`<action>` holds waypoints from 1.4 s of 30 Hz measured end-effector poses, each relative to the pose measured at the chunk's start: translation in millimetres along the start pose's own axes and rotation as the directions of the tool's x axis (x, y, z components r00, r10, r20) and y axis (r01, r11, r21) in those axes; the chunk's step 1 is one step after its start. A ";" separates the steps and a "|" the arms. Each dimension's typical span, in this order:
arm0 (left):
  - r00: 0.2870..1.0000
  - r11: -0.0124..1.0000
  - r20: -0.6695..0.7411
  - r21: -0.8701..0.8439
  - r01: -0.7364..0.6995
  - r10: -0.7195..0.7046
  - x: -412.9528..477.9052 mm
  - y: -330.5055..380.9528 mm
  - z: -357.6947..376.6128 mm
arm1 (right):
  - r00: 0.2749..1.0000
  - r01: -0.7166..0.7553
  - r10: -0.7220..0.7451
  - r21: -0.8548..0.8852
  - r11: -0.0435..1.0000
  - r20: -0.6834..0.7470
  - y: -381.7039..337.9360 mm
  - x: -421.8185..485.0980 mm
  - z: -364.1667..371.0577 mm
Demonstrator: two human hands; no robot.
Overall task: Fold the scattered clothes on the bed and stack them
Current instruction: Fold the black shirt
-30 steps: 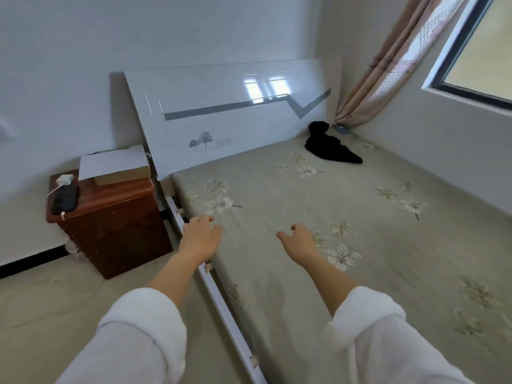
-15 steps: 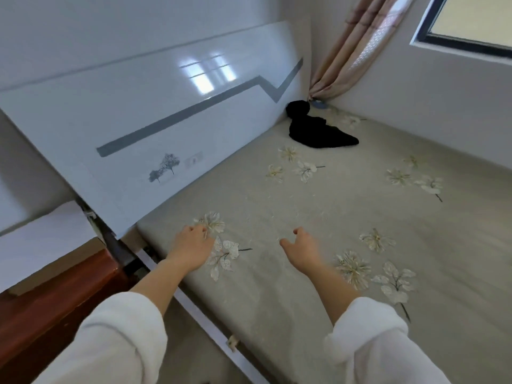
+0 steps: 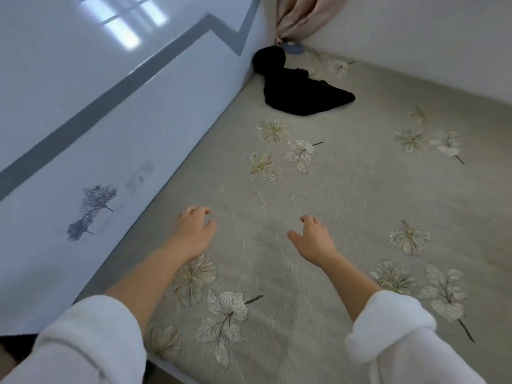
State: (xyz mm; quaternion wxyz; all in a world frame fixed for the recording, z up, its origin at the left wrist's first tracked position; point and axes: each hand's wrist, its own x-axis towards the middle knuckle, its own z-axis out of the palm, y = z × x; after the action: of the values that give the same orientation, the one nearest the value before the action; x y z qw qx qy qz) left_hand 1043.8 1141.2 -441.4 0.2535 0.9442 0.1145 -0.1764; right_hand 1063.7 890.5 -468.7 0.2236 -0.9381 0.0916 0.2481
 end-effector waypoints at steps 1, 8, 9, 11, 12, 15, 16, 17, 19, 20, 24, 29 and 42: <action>1.000 1.000 0.014 0.002 0.004 -0.004 18.5 -6.0 0.2 | 1.000 -0.013 0.013 -0.009 1.000 0.005 -4.1 18.3 5.4; 0.994 0.996 0.111 0.084 -0.020 0.011 151.5 -36.3 45.0 | 0.999 -0.054 0.054 0.071 0.996 0.009 -26.3 145.6 52.2; 0.993 0.995 0.109 0.091 -0.046 0.036 171.8 -37.6 53.6 | 0.999 -0.047 0.049 0.080 0.996 -0.016 -27.6 163.1 57.8; 0.991 0.989 0.090 0.107 -0.105 0.096 213.1 -38.6 72.0 | 0.995 -0.011 0.018 0.066 0.998 -0.094 -27.4 197.2 67.7; 0.989 0.983 0.074 0.119 -0.138 0.130 233.2 -38.7 80.9 | 0.991 0.012 -0.007 0.038 0.999 -0.132 -26.2 213.6 72.4; 0.975 0.958 0.017 0.185 -0.220 0.221 292.8 -34.8 102.3 | 0.978 0.070 -0.077 -0.042 0.997 -0.192 -20.6 262.6 82.5; 0.968 0.946 0.007 0.211 -0.245 0.249 312.3 -31.3 106.9 | 0.974 0.077 -0.086 -0.049 0.996 -0.211 -18.7 277.4 84.0; 0.960 0.934 0.001 0.234 -0.271 0.279 331.9 -26.2 110.5 | 0.968 0.075 -0.085 -0.051 0.996 -0.236 -16.2 291.7 84.6; 0.947 0.914 -0.017 0.268 -0.304 0.320 370.1 -15.4 115.1 | 0.953 0.074 -0.092 -0.075 0.994 -0.287 -12.6 317.1 83.8; 0.944 0.909 -0.030 0.282 -0.307 0.328 388.8 -9.0 116.0 | 0.946 0.076 -0.103 -0.099 0.992 -0.307 -12.2 328.3 82.3; 0.941 0.903 -0.068 0.313 -0.295 0.332 455.8 24.2 115.8 | 0.933 0.074 -0.129 -0.172 0.982 -0.337 -18.0 372.3 70.8; 0.900 0.898 -0.187 0.288 -0.334 0.395 484.2 38.9 117.0 | 0.924 0.095 -0.162 -0.204 0.974 -0.345 -41.2 422.7 53.8; 0.897 0.915 -0.211 0.206 -0.348 0.388 486.6 35.7 114.9 | 0.755 0.081 0.011 0.110 0.991 -0.656 -121.8 592.4 -25.7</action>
State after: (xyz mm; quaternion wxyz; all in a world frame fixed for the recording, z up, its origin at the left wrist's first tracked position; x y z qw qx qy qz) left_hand 1466.7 1113.1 -709.1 0.1880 0.9808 -0.0506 -0.0146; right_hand 1618.6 950.1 -703.2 0.2434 -0.9502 0.1627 -0.1065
